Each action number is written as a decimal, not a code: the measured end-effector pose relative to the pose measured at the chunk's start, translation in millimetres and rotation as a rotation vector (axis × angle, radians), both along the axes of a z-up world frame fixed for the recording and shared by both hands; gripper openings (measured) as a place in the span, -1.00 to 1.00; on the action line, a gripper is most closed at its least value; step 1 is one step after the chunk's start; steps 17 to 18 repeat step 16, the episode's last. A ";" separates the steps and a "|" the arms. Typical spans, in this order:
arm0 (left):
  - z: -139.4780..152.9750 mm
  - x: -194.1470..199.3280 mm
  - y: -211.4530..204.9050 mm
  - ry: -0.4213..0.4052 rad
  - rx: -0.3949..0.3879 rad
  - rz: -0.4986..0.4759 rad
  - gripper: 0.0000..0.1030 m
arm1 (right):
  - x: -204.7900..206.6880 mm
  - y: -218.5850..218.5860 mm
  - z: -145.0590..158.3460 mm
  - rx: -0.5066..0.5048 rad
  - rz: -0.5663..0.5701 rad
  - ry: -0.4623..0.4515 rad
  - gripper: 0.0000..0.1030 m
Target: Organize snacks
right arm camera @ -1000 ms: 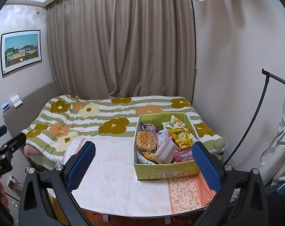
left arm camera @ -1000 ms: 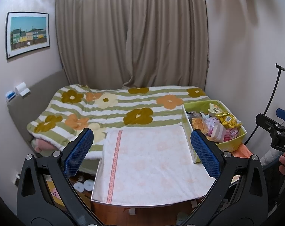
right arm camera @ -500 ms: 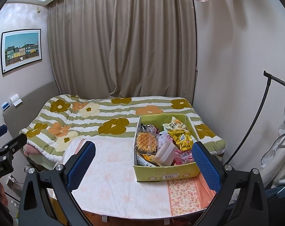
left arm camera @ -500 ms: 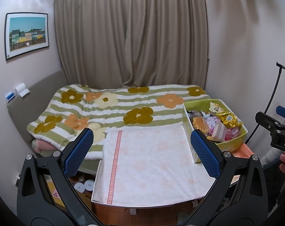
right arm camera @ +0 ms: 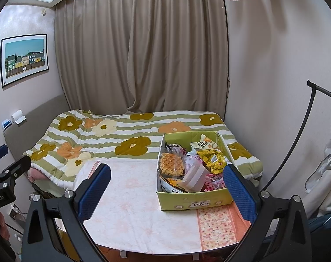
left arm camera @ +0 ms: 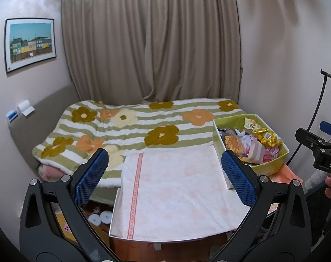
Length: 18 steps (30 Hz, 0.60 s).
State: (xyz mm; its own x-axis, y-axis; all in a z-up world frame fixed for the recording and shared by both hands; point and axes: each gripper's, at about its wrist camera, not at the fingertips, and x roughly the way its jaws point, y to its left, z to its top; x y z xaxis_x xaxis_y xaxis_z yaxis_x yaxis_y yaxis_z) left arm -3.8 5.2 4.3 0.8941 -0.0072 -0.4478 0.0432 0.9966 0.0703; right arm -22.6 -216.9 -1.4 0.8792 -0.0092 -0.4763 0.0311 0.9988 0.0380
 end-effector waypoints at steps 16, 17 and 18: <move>-18.6 23.5 7.1 0.031 -0.017 -0.009 0.99 | 17.7 12.5 -13.0 -0.007 0.009 0.040 0.98; -18.6 23.5 7.1 0.031 -0.017 -0.009 0.99 | 17.7 12.5 -13.0 -0.007 0.009 0.040 0.98; -18.6 23.5 7.1 0.031 -0.017 -0.009 0.99 | 17.7 12.5 -13.0 -0.007 0.009 0.040 0.98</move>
